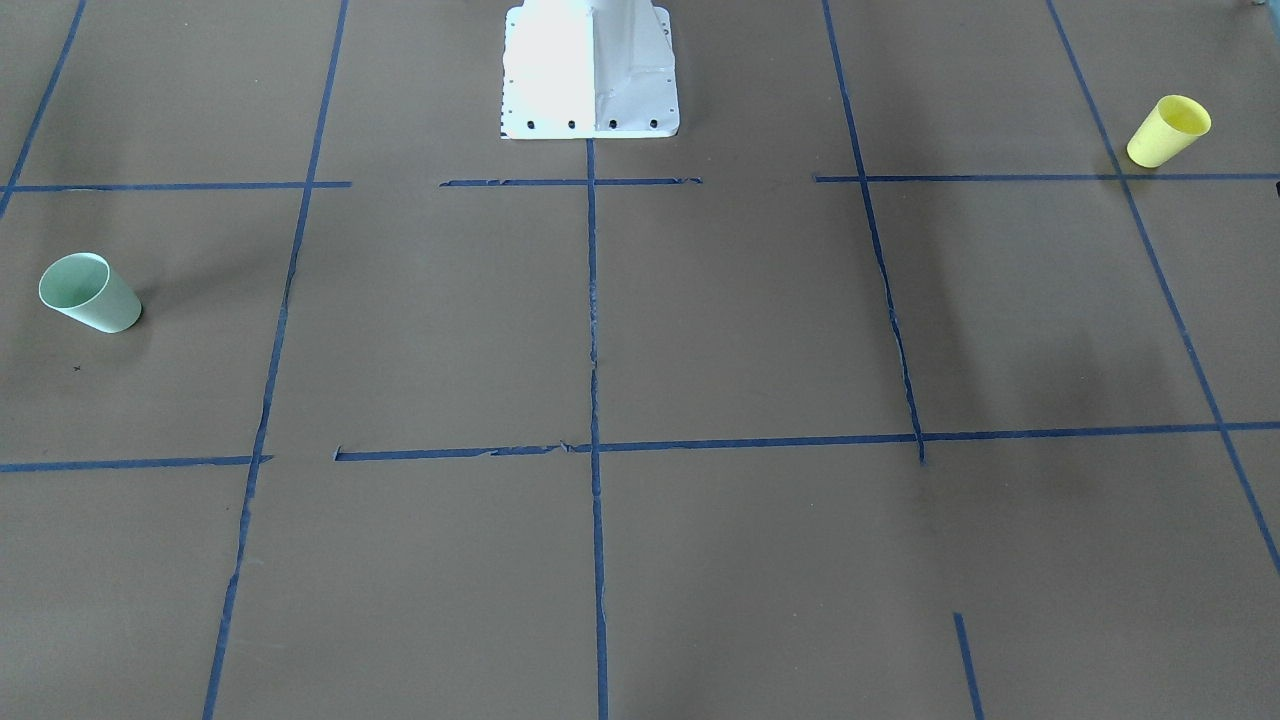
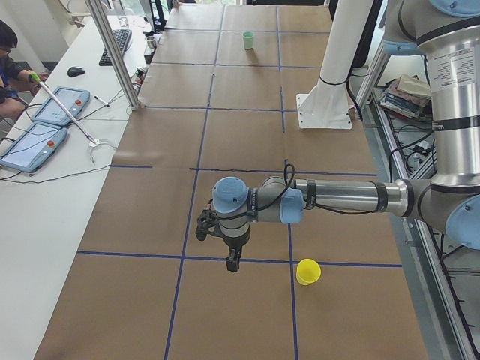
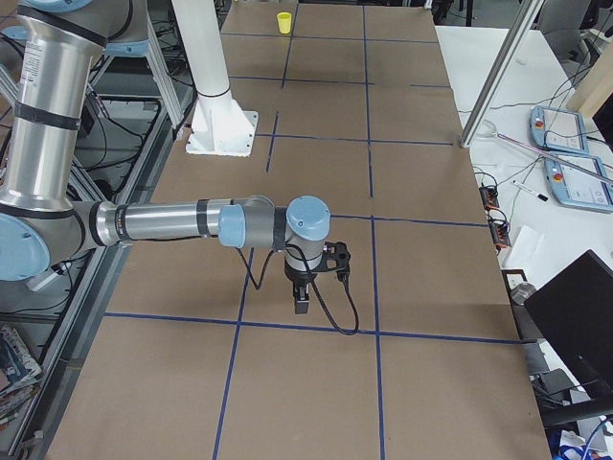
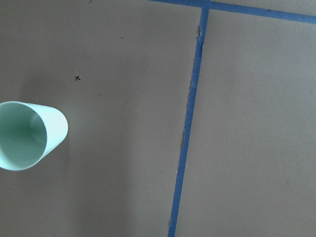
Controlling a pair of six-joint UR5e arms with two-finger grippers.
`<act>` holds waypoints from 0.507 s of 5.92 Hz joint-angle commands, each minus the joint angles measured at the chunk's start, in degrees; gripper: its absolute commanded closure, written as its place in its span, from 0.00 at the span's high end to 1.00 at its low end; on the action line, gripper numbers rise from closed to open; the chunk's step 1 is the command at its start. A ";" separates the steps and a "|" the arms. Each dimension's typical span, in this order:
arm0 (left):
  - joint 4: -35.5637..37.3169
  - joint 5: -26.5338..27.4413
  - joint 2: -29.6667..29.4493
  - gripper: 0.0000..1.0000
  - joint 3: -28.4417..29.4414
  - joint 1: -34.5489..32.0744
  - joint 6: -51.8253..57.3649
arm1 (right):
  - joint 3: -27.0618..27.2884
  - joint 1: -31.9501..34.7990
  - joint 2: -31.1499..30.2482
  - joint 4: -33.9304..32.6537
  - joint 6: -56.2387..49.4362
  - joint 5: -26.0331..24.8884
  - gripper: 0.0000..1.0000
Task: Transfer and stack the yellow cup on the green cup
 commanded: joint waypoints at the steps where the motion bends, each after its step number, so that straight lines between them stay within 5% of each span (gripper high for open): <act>1: 0.00 0.17 0.26 1.00 -0.17 0.09 0.09 | 0.09 0.00 0.00 0.00 0.09 0.00 1.00; 3: 0.00 0.44 -0.34 1.00 -0.79 0.26 -0.44 | 0.26 0.00 0.00 0.00 0.09 0.00 1.00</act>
